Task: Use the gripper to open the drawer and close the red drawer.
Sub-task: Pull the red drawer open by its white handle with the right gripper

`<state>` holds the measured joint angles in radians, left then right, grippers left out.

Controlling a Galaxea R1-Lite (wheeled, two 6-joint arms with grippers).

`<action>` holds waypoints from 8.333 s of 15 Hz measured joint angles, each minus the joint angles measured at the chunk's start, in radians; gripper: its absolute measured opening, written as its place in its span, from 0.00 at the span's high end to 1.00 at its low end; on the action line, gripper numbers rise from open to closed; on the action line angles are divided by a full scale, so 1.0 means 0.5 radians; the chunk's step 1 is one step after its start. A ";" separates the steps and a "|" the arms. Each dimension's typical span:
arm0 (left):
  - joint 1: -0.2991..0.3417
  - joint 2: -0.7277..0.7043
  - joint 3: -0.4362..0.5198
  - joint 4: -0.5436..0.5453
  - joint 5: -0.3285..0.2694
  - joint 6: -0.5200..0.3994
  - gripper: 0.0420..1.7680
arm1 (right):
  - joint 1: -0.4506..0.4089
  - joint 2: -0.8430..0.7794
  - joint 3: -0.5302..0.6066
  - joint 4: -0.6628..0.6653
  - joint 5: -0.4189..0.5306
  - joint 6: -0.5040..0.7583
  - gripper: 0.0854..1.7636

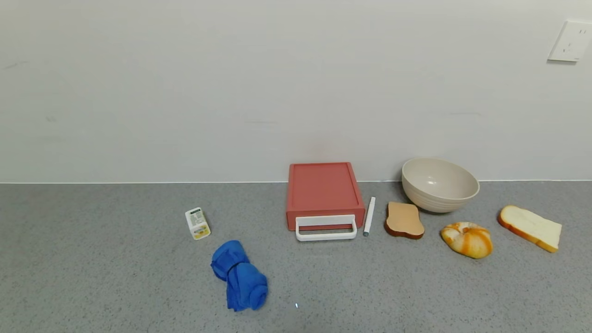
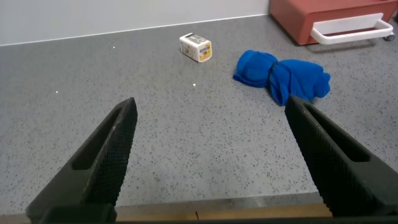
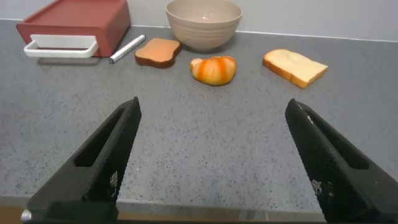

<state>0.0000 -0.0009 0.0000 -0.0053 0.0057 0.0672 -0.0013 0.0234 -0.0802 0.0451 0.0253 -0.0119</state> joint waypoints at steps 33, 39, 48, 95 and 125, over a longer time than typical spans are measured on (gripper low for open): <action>0.000 -0.001 -0.003 0.014 0.003 -0.021 0.03 | 1.417 3.943 -2.848 0.206 -0.743 0.734 0.03; 0.000 -0.001 -0.003 0.014 0.003 -0.021 0.03 | 1.522 4.283 -3.087 0.211 -0.878 0.911 0.03; 0.000 -0.001 0.000 0.002 0.003 -0.022 0.03 | 1.529 4.552 -3.254 0.337 -0.880 1.105 0.03; 0.000 0.000 0.000 0.002 0.009 -0.021 0.03 | 1.634 4.700 -3.551 1.209 -0.577 1.485 0.03; 0.000 0.000 0.000 0.003 0.009 -0.022 0.03 | 1.815 4.119 -2.976 1.189 -0.376 1.600 0.03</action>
<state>0.0000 -0.0009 0.0000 -0.0038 0.0104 0.0562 0.9062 2.0830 -1.5683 0.6398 -0.1626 0.7879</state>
